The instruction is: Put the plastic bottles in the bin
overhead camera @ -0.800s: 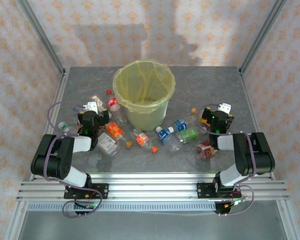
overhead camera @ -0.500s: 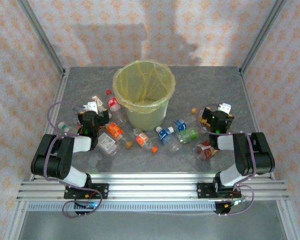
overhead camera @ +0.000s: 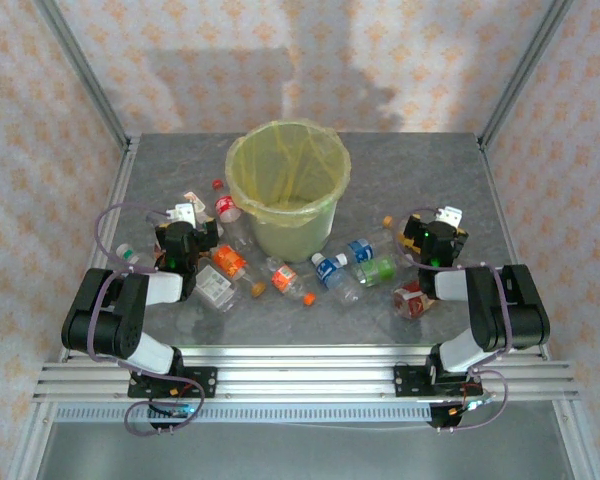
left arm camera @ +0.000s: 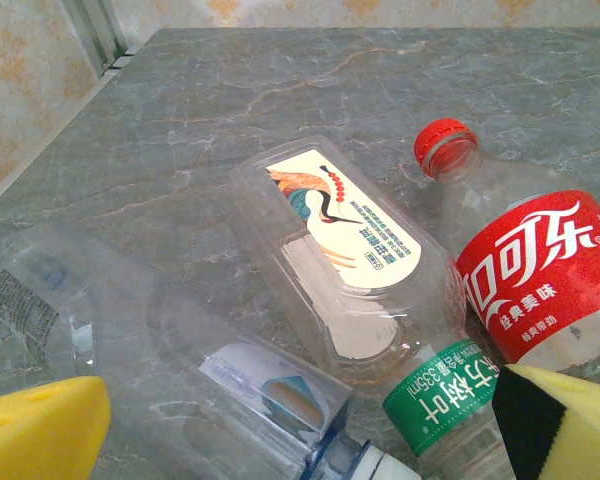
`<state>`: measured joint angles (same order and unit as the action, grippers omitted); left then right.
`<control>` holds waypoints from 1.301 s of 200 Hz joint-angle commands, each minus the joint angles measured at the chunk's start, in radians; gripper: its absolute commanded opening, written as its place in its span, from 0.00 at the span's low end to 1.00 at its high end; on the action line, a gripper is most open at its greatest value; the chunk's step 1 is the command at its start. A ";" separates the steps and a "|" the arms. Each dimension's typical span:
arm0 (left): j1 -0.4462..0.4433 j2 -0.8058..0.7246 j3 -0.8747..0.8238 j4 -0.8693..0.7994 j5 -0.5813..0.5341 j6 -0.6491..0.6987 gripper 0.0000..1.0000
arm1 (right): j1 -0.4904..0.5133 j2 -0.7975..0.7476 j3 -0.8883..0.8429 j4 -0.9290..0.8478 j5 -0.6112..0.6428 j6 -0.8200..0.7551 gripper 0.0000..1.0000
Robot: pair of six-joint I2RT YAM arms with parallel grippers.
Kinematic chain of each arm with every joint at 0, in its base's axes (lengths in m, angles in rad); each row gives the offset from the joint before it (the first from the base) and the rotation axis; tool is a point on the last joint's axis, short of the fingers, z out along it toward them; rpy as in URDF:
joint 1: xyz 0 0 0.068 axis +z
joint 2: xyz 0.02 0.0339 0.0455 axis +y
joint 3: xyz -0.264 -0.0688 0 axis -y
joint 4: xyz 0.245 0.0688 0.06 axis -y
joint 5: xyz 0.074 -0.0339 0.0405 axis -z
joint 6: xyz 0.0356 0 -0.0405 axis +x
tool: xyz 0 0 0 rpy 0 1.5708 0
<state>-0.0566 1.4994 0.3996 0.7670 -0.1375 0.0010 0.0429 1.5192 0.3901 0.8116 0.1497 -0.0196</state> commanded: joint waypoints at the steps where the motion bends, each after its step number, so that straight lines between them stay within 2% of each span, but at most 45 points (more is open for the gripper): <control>1: 0.007 -0.002 0.021 -0.013 0.001 -0.002 1.00 | 0.000 0.004 0.011 0.002 0.013 0.004 0.99; 76: 0.010 -0.008 0.025 -0.023 0.009 -0.003 1.00 | 0.000 0.002 0.009 0.005 0.011 0.004 0.99; 96: 0.014 -0.061 0.066 -0.134 0.018 -0.006 1.00 | 0.000 0.001 0.008 0.006 0.006 0.001 0.99; 135: 0.014 -0.172 0.042 -0.178 -0.034 -0.029 1.00 | 0.000 -0.011 0.022 -0.025 0.008 0.001 0.99; 176: 0.015 -0.295 0.090 -0.300 -0.069 -0.042 1.00 | 0.000 -0.117 0.081 -0.214 0.037 0.006 0.99; 212: 0.015 -0.424 0.166 -0.490 -0.106 -0.085 1.00 | 0.000 -0.251 0.158 -0.473 0.066 0.046 0.99; 245: 0.015 -0.560 0.184 -0.625 -0.163 -0.175 1.00 | 0.000 -0.381 0.184 -0.603 0.062 0.098 0.99; 260: 0.015 -0.605 0.220 -0.741 -0.204 -0.228 1.00 | 0.000 -0.418 0.210 -0.681 0.077 0.136 0.99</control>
<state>-0.0494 0.9600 0.5613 0.2440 -0.2501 -0.1253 0.0429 1.1637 0.5545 0.3119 0.1860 0.0429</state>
